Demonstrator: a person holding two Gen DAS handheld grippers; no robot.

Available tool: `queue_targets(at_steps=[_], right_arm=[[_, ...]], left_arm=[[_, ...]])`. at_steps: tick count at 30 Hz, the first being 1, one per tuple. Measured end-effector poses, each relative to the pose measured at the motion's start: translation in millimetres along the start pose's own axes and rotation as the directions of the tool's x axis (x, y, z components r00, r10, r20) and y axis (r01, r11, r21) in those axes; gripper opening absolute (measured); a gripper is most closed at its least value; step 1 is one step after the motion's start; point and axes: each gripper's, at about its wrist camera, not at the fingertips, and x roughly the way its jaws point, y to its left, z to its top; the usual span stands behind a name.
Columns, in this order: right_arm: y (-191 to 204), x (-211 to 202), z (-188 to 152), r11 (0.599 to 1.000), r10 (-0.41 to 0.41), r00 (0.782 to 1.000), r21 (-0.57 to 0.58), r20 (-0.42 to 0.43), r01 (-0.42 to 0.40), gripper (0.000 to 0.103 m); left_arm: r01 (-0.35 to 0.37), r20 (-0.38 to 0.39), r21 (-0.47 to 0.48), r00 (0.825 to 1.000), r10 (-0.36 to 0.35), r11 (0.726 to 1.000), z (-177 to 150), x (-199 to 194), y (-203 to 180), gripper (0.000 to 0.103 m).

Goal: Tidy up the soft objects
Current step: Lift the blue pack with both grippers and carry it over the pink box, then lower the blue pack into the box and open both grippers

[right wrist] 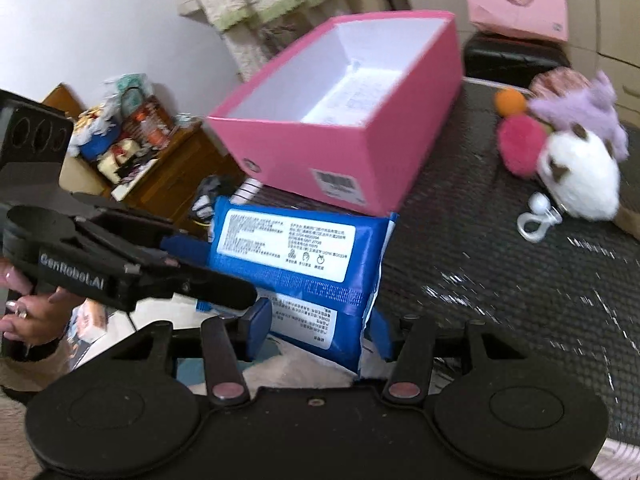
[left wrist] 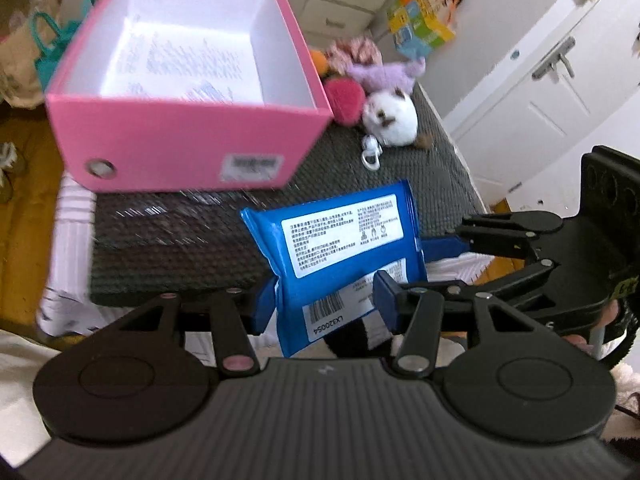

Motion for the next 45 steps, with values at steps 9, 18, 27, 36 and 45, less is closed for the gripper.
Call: queue_targets(at_steps=[9, 18, 27, 36, 45], right_arm=[[28.6, -10.6, 40.9, 0.997, 0.054, 0.998, -0.048, 0.011, -0.053, 0.058], [35.8, -8.8, 87.9, 0.992, -0.001, 0.993, -0.123, 0.114, 0.015, 0.042], [1.7, 30.7, 146.7, 0.990, -0.092, 0.977, -0.090, 0.192, 0.111, 0.037], [-41.5, 82.2, 194.6, 0.991, -0.125, 0.977, -0.024, 0.170, 0.131, 0.038], [-44.7, 114.0, 212.3, 0.959, -0.265, 0.955, -0.073, 0.133, 0.276, 0.040]], left_arm=[[-0.020, 0.117, 0.025, 0.993, 0.017, 0.999, 21.6, -46.9, 10.6, 0.051], [-0.061, 0.238, 0.063, 0.970, 0.044, 0.996, 60.2, -50.4, 33.6, 0.051], [-0.088, 0.302, 0.045, 0.951, 0.070, 0.995, 122.8, -12.0, 65.9, 0.046], [-0.182, 0.284, 0.042, 0.945, 0.163, 0.982, 179.2, 34.3, 88.5, 0.044], [-0.212, 0.226, -0.002, 0.952, 0.207, 0.977, 197.6, 65.3, 108.9, 0.043]])
